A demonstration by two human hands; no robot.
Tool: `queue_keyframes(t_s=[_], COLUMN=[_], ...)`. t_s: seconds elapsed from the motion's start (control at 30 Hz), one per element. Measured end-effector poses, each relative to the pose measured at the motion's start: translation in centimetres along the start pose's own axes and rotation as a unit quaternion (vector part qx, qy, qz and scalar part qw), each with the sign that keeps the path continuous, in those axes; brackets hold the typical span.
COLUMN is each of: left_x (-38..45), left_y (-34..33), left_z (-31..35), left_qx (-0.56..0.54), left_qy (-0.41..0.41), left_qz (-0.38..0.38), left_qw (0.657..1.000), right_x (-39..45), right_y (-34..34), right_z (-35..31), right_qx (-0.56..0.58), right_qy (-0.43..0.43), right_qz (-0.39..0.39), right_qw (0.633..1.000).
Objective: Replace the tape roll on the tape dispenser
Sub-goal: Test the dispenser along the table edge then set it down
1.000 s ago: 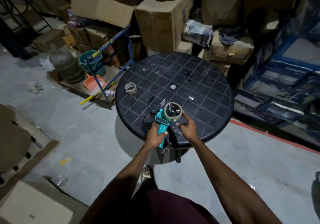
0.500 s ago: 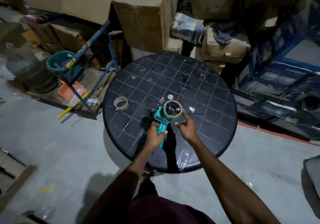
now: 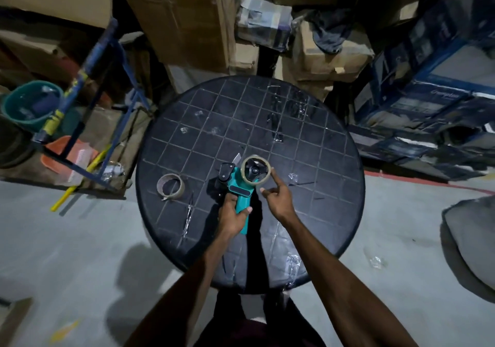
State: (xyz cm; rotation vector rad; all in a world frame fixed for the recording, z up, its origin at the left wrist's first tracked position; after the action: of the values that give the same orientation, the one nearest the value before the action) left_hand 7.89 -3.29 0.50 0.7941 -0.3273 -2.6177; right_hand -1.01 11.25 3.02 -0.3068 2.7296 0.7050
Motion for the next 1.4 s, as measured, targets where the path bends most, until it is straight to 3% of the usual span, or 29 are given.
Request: queue_keyframes(t_s=[0.63, 1.0, 1.4], left_x=[2.0, 4.7, 10.3], left_y=[-5.6, -7.6, -8.0], left_z=[6.8, 5.1, 2.4], left_qx=[-0.004, 0.039, 0.047], left_qy=[0.016, 0.044, 0.04], left_qz=[0.025, 0.028, 0.04], left_qw=[1.0, 0.998, 0.997], right_x=[6.9, 10.9, 14.8], right_y=[6.8, 5.3, 1.3], right_z=[-2.1, 1.5, 3.4], right_qx=[0.031, 0.024, 0.013], right_qy=[-0.009, -0.056, -0.071], right_qz=[-0.004, -0.047, -0.031], right_qw=[0.999, 0.997, 0.997])
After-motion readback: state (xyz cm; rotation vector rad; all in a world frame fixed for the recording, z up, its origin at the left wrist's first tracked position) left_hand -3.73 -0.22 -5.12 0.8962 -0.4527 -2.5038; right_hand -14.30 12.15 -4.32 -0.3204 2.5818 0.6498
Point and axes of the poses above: each hand's wrist, its own x-axis towards the middle knuckle, its own y-axis out of the back of the hand, z = x × y, the point moved 4 cm from there along x, towards the middle knuckle, and after that the axes turned 6 degrees about -x, right-handed, at the moved point
